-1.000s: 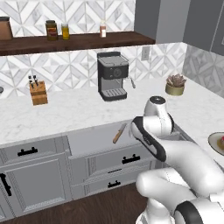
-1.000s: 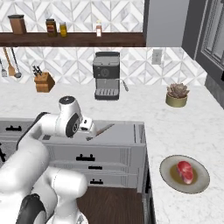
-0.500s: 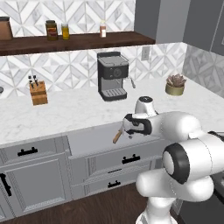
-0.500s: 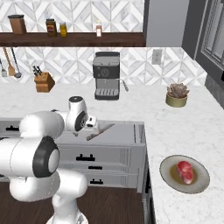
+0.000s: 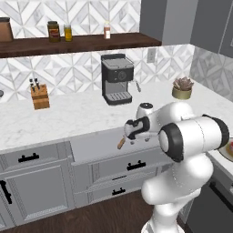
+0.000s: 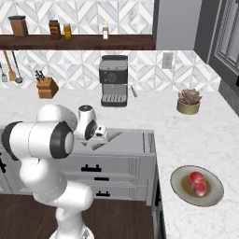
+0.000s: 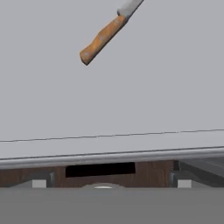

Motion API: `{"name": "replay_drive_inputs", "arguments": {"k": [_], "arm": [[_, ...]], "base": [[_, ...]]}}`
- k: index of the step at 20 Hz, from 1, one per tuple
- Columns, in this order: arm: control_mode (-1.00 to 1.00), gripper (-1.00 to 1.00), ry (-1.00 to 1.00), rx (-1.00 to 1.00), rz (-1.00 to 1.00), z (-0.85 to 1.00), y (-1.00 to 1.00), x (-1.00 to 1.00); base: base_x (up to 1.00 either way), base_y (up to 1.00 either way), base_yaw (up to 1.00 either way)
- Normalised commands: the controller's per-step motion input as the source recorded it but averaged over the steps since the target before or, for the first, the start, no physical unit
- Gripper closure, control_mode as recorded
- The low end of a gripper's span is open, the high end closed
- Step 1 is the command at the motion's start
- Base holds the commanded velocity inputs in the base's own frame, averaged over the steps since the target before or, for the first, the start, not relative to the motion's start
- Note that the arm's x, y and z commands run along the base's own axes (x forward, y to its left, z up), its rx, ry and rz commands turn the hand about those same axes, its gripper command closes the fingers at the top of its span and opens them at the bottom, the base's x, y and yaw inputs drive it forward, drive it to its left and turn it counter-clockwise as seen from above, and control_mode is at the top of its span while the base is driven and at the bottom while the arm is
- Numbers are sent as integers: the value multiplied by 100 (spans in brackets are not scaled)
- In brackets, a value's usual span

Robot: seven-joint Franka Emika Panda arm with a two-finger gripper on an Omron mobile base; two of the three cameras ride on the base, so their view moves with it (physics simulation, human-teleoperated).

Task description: Pick up the knife from the drawer and place it on the cutting board. Then place the meat from the plate to the cutting board.

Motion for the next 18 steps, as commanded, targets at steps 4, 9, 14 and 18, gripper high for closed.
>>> {"name": "replay_drive_inputs", "arguments": {"k": [4,9,14,18], "arm": [[-100,-100,0,0,0,-34,1,67],[-100,-100,0,0,0,-36,2,58],[-100,-100,0,-4,0,-61,0,22],[-100,-100,4,-5,0,-60,0,19]], "base": [[0,0,0],[0,0,0],[0,0,0],[0,0,0]]}}
